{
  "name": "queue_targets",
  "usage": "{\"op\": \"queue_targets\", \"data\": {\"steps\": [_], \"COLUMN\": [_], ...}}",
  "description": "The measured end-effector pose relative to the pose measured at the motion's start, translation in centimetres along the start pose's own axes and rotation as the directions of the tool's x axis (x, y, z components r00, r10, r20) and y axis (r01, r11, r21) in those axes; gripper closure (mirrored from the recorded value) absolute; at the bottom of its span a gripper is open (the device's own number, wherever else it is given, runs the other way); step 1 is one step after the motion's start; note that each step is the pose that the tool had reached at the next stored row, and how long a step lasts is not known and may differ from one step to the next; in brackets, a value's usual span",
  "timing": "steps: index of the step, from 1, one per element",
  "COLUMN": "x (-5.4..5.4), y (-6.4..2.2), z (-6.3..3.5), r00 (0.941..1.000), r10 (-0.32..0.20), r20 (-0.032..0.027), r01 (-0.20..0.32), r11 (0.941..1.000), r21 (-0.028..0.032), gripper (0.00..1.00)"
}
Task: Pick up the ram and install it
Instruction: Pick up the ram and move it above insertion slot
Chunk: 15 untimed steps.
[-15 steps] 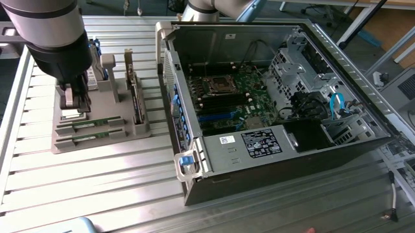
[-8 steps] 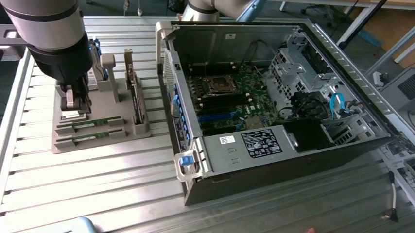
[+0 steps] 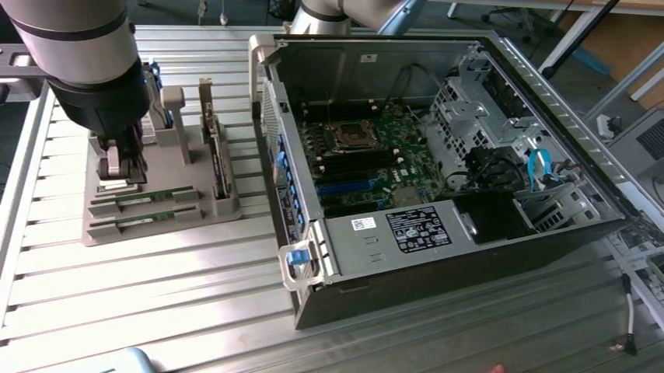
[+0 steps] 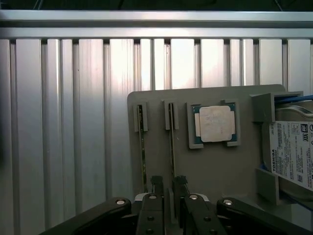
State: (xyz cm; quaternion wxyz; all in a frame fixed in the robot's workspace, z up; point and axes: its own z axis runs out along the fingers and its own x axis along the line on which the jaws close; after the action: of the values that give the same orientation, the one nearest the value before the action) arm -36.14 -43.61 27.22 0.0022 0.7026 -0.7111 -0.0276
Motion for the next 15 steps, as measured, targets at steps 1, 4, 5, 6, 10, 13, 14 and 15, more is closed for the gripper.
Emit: {"op": "queue_targets", "data": {"steps": [1,4,5,6,10,13,14,15], "x": [0.00,0.01,0.01,0.01,0.02,0.02,0.03,0.03], "y": [0.00,-0.01,-0.01,-0.01,-0.02,-0.03,-0.03,-0.03], "z": [0.06,0.21,0.26,0.31,0.52,0.68,0.72,0.76], "r00": [1.0000,1.0000,1.0000,1.0000,1.0000,1.0000,1.0000,1.0000], "r10": [0.000,0.000,0.000,0.000,0.000,0.000,0.000,0.000], "r20": [0.0000,0.0000,0.0000,0.0000,0.0000,0.0000,0.0000,-0.0001], "r01": [0.000,0.000,0.000,0.000,0.000,0.000,0.000,0.000], "r11": [1.0000,1.0000,1.0000,1.0000,1.0000,1.0000,1.0000,1.0000], "r21": [0.0000,-0.0001,0.0000,0.0000,0.0001,0.0000,0.0000,-0.0001], "gripper": [0.76,0.76,0.76,0.76,0.76,0.76,0.76,0.76]}}
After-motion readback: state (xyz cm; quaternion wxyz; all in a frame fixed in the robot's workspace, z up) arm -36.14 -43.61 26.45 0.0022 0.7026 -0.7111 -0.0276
